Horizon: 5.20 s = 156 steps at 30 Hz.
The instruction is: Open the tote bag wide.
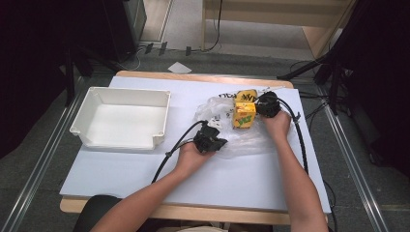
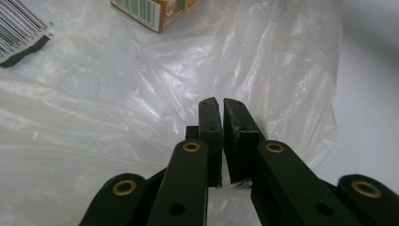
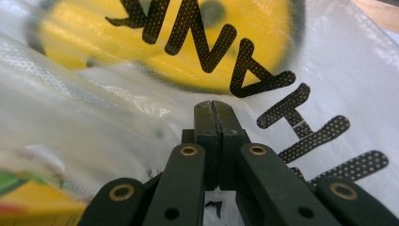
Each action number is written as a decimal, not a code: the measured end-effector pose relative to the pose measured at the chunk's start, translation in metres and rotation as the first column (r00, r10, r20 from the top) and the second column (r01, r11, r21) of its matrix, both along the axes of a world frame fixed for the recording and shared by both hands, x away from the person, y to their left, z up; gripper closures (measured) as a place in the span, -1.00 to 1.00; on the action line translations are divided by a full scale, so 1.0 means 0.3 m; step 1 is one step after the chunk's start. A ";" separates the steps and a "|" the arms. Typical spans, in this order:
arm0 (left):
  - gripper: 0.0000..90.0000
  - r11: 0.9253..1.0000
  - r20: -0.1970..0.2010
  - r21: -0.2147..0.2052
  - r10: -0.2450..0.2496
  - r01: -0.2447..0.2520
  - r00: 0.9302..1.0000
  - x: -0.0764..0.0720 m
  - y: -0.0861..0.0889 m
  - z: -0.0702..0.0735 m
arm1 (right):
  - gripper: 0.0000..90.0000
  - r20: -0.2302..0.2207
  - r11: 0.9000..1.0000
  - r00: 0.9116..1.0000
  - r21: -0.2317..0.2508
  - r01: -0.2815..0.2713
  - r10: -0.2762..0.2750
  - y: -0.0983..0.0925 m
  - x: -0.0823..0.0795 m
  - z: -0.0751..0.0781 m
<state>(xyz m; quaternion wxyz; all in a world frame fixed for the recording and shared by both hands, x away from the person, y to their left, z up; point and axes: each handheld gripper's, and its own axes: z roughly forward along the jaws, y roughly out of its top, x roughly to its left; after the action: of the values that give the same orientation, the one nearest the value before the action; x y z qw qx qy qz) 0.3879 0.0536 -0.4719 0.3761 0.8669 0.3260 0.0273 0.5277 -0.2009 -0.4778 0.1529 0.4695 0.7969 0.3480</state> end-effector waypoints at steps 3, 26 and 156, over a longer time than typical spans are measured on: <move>0.93 1.000 0.000 0.000 -0.011 0.011 1.000 -0.015 0.006 0.000 | 1.00 0.026 1.000 1.000 -0.008 0.003 -0.003 0.009 0.018 -0.005; 0.90 0.998 -0.014 -0.039 -0.051 0.050 0.999 -0.048 0.035 0.042 | 1.00 -0.023 0.995 0.995 0.032 0.096 -0.096 0.013 0.084 0.025; 0.93 0.998 0.032 -0.053 0.033 -0.031 0.999 0.395 0.017 0.102 | 0.97 0.020 0.999 1.000 0.040 -0.022 0.022 -0.193 -0.577 0.035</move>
<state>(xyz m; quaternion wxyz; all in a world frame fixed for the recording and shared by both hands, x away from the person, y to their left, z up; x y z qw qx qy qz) 0.5064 0.0586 -0.4411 0.4033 0.8509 0.3344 0.0390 0.3547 -0.2586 -0.4673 0.1473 0.4603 0.7933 0.3703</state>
